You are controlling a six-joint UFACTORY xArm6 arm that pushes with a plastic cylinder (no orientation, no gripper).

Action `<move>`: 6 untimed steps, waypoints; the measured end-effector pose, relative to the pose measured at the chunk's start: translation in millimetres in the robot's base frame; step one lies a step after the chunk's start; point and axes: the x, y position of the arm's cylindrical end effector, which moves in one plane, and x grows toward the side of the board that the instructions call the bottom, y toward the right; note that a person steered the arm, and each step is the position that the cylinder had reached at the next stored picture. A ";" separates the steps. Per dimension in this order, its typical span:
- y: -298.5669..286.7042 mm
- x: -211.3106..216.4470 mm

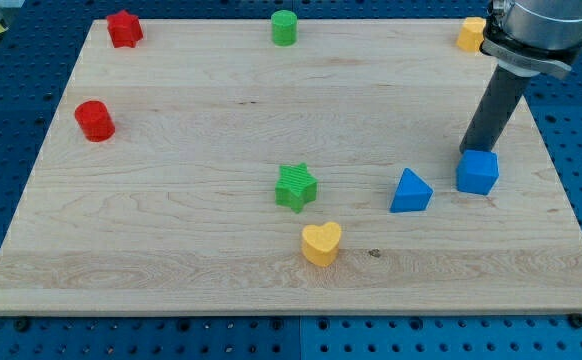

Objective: Push the blue triangle right a bit

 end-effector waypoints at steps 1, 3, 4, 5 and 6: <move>-5.2 10.7; -22.5 16.6; -53.7 16.6; -60.2 21.5; -60.2 27.8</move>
